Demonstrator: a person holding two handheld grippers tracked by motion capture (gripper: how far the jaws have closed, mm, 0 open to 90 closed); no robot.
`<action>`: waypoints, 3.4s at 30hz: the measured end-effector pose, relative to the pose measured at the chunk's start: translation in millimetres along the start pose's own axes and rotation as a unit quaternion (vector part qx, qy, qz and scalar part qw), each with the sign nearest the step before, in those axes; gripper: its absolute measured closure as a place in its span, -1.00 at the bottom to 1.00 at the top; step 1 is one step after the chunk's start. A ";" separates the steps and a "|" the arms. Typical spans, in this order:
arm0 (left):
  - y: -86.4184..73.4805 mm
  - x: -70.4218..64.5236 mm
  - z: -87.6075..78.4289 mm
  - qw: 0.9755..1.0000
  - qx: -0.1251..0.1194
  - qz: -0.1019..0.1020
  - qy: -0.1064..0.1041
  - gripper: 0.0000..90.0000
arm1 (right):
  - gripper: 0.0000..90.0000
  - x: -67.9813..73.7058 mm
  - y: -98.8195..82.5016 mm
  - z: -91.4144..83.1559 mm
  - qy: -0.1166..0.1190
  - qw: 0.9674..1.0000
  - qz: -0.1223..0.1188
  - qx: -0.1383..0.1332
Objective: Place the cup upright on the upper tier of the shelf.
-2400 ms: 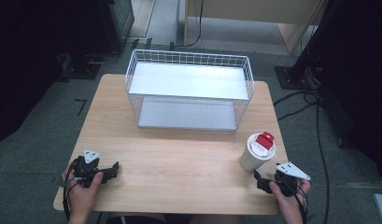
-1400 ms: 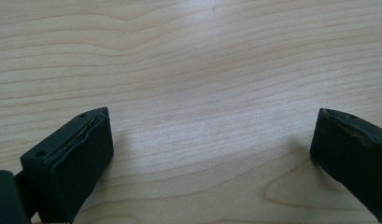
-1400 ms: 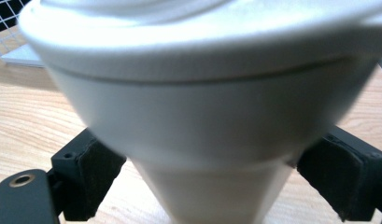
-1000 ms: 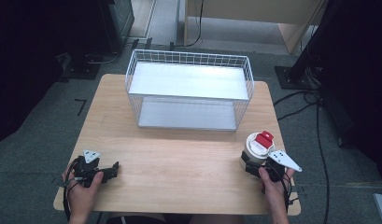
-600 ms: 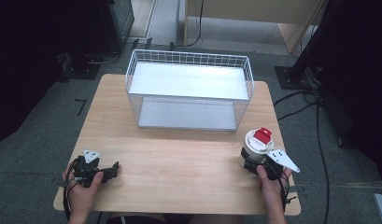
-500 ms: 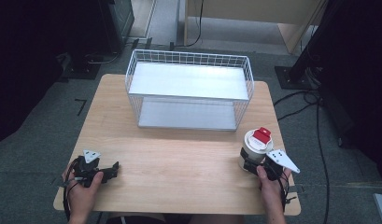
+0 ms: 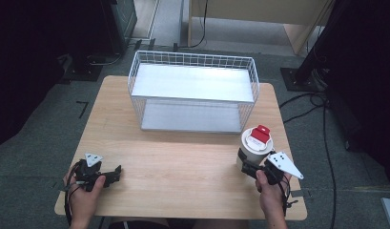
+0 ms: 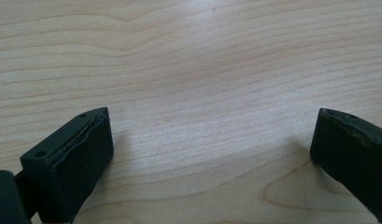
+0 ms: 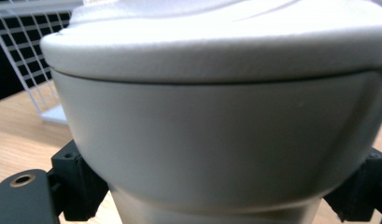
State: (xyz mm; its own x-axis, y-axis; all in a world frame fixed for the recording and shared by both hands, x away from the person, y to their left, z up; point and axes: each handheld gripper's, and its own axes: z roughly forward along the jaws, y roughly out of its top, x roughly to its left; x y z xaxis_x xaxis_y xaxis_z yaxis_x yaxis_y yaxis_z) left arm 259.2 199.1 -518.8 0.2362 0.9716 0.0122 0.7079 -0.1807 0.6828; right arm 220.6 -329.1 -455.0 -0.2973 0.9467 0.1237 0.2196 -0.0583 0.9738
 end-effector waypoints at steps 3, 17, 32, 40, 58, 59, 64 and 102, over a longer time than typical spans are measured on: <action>0.0 0.0 0.1 1.000 0.000 0.000 0.000 -1.00 | -0.76 9.4 7.8 0.5 0.006 1.000 -0.008 -0.014; 0.0 -0.2 0.2 1.000 -0.001 -0.002 0.000 -1.00 | -0.76 44.2 31.0 19.1 0.030 0.998 -0.019 -0.049; 0.0 -0.3 0.3 1.000 -0.002 -0.002 0.000 -1.00 | -0.76 67.5 62.6 38.7 0.044 0.995 -0.027 -0.080; 0.0 -0.3 0.2 1.000 -0.001 -0.002 0.000 -1.00 | -0.76 78.3 79.8 52.1 0.043 0.993 -0.028 -0.102; 0.0 -0.3 0.3 1.000 -0.002 -0.002 0.000 -1.00 | -0.76 91.9 129.0 88.9 0.024 0.990 -0.035 -0.131; 0.0 -0.3 0.3 1.000 -0.002 -0.002 0.000 -1.00 | -0.76 91.9 129.0 88.9 0.024 0.990 -0.035 -0.131; -0.1 -0.3 0.3 1.000 -0.002 -0.002 0.000 -1.00 | -0.75 90.0 140.5 103.7 0.017 0.990 -0.039 -0.132; -0.1 -0.2 -0.1 1.000 0.001 0.002 -0.003 -1.00 | -0.76 77.4 167.1 202.8 -0.005 0.994 -0.047 -0.096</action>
State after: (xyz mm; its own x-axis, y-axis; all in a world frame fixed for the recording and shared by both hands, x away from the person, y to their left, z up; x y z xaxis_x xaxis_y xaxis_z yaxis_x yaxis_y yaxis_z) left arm 259.1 198.9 -518.8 0.2425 0.9701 0.0112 0.7079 -0.1848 0.6817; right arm 422.7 -201.3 -321.4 -0.2978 0.9542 0.0290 0.0085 -0.0277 0.9996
